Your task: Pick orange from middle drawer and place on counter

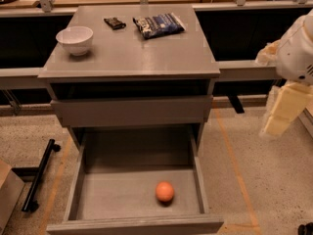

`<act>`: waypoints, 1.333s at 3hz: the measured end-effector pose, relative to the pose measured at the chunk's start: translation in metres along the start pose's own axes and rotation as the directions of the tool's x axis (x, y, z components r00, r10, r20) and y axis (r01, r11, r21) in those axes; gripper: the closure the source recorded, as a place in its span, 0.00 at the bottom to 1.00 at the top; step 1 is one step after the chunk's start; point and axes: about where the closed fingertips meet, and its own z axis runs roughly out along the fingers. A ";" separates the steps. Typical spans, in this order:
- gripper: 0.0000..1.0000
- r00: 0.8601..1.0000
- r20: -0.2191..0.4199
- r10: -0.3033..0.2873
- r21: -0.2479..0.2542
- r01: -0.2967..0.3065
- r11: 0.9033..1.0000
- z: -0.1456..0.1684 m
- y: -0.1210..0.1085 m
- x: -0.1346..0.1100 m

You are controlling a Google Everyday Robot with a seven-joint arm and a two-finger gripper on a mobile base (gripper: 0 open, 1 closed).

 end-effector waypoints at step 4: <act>0.00 0.996 0.085 0.041 -0.072 -0.035 0.997 0.114 -0.002 0.010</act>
Offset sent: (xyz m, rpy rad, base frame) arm 0.0613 0.0113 -0.1428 0.1733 0.1439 0.0126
